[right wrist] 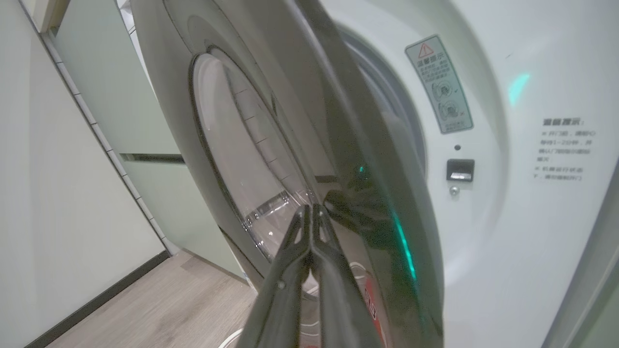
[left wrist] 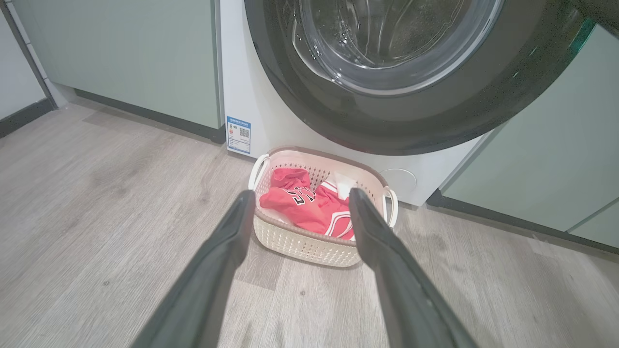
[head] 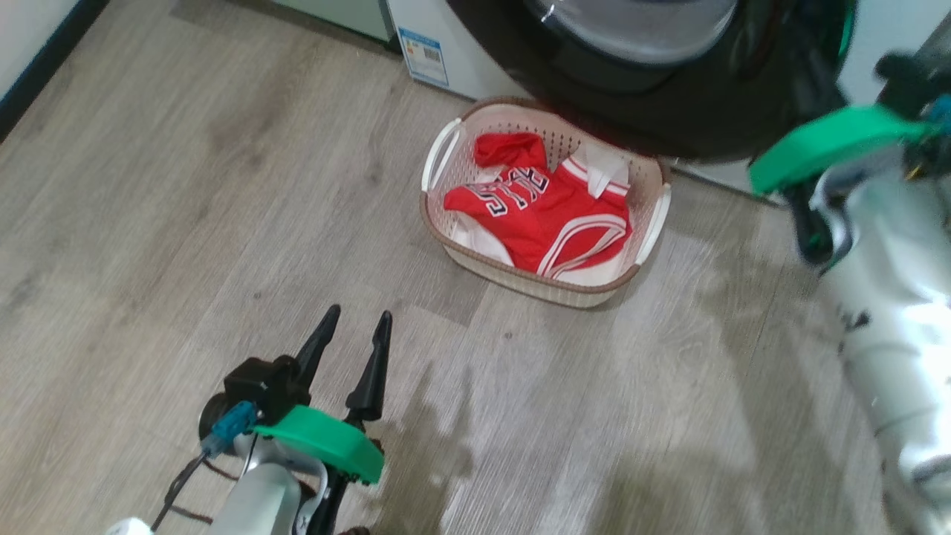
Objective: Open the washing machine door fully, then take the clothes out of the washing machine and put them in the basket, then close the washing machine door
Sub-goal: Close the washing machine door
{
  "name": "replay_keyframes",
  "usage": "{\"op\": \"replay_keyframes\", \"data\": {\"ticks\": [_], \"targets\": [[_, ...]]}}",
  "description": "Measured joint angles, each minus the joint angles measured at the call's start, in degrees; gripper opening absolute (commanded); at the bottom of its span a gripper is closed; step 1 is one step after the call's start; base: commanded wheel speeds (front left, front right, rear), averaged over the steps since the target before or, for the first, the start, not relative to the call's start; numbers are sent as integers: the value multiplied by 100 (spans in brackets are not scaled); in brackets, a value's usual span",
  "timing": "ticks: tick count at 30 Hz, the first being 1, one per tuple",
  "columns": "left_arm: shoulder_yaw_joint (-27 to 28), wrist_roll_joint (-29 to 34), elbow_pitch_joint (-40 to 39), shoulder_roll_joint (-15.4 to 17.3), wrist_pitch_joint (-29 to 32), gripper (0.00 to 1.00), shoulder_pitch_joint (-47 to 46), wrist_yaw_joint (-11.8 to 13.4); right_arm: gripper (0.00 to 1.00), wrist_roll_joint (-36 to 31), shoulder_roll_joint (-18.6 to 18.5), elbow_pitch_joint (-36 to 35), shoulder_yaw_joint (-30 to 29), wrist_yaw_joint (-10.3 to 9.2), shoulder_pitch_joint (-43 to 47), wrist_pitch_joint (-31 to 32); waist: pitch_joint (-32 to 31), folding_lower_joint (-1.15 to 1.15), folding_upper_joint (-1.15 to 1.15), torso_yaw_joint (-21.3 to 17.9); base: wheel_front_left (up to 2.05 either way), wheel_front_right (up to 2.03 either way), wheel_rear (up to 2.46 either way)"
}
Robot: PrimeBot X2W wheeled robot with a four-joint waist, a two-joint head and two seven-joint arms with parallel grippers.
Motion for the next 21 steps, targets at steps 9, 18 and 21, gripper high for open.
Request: {"op": "replay_keyframes", "data": {"ticks": [9, 18, 21], "targets": [[-5, -24, -48, -60, 0, 100, -161, 0, 0, 0, -297, 734, 91, 0, -1230, 0, 460, 0, 0, -40, 0, 0, 0], [-134, -298, -52, -94, 0, 100, -339, 0, 0, 0, -527, 1311, 66, 0, -2073, -1, 807, 0, 0, -89, 0, 0, 0], [-222, -315, -51, -101, 0, 100, -366, 0, 0, 0, -615, 1397, 120, 0, -2206, -1, 863, 0, 0, -52, 0, 0, 0]]}}
